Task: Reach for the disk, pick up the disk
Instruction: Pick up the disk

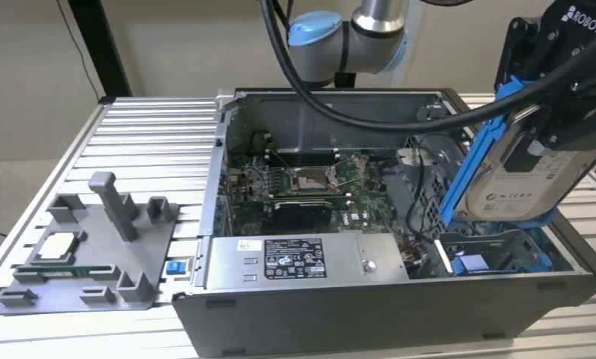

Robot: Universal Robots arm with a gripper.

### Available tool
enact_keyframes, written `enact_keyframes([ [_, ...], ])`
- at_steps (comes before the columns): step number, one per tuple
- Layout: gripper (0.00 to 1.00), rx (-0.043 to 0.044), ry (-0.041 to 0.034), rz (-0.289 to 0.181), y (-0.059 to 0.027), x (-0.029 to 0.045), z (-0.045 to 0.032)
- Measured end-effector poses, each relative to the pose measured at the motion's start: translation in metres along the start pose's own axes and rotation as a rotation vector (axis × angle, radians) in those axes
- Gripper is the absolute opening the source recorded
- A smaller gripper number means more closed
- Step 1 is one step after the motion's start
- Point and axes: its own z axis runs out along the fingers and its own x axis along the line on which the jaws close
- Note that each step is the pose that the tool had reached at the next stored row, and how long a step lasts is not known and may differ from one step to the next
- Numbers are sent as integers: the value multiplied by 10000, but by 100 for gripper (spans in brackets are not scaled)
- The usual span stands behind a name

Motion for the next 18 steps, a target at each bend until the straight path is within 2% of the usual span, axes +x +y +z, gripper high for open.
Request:
enact_keyframes([
  [4, 0, 0, 3, -1, -61, -2, 41],
  [11, 0, 0, 1, -1, -112, -3, 131],
  [18, 0, 0, 1, 0, -131, -5, 147],
])
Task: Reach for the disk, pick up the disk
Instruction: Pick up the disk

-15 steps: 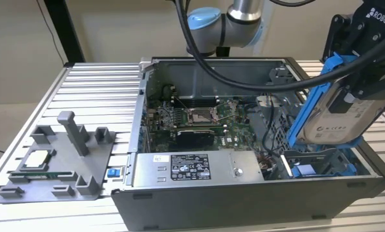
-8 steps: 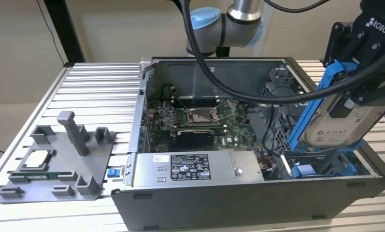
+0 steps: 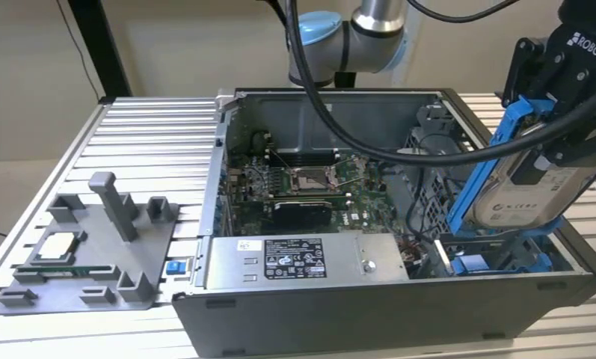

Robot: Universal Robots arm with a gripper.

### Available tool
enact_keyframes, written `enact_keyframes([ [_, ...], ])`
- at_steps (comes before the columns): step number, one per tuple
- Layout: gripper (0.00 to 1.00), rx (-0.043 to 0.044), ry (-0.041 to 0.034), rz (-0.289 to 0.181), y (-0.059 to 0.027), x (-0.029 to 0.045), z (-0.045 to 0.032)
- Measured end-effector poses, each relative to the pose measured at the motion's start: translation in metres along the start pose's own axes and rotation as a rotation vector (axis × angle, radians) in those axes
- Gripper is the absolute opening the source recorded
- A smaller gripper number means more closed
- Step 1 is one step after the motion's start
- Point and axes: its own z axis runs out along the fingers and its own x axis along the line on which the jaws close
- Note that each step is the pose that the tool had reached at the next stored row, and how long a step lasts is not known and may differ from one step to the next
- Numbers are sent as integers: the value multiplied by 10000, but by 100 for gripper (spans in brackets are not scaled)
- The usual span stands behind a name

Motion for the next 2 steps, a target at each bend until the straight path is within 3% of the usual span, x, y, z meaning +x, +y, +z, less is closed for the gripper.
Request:
enact_keyframes([
  [2, 0, 0, -1, 0, 0, 0, 0],
])
